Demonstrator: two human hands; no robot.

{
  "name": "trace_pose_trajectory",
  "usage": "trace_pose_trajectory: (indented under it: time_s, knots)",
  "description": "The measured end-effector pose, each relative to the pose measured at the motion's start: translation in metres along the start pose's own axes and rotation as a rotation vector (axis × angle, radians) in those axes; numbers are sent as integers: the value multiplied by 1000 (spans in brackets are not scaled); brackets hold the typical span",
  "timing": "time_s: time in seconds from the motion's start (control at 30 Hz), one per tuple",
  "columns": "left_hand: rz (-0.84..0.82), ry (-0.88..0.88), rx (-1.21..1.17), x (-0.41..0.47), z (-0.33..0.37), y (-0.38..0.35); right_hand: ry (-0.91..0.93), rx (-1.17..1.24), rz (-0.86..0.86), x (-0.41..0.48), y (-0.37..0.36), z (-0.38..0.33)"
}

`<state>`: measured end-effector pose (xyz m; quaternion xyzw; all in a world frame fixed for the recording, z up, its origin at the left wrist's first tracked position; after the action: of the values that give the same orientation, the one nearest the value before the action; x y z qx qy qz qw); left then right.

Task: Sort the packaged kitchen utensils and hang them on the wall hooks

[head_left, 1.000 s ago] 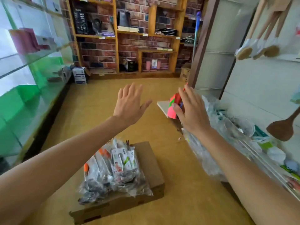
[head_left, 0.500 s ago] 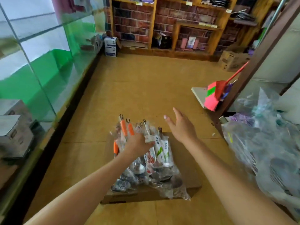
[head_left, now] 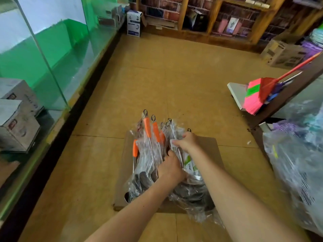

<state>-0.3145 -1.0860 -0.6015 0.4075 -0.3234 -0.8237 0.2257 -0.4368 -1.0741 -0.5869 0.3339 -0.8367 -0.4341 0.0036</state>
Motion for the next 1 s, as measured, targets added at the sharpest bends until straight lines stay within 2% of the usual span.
trace_pose_trajectory:
  time_s: [0.2,0.33,0.5,0.87,1.0]
  knots:
    - [-22,21,-200,5,-6,13,-13,-16,17,9,-3,-2]
    - [-143,63,-467,12,-15,13,-89,189,59,14,0,4]
    - [-303,102,-701,14,-24,18,-71,406,75,18,-1,8]
    - [-405,41,-728,-4,-25,32,-37,765,-106,-10,28,-5]
    - [-404,-27,-749,-18,-10,39,53,773,-46,-26,54,-11]
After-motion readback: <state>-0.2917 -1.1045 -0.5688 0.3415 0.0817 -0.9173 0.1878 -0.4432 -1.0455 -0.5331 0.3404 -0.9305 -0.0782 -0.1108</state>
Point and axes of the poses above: each hand's wrist, its own x-axis towards the middle knuckle, its own y-axis out of the back of the hand, z = x × y, the point moved 4 cm from there along x, towards the middle knuckle, and after that the axes turned 11 degrees about y, right-handed, at the moved point
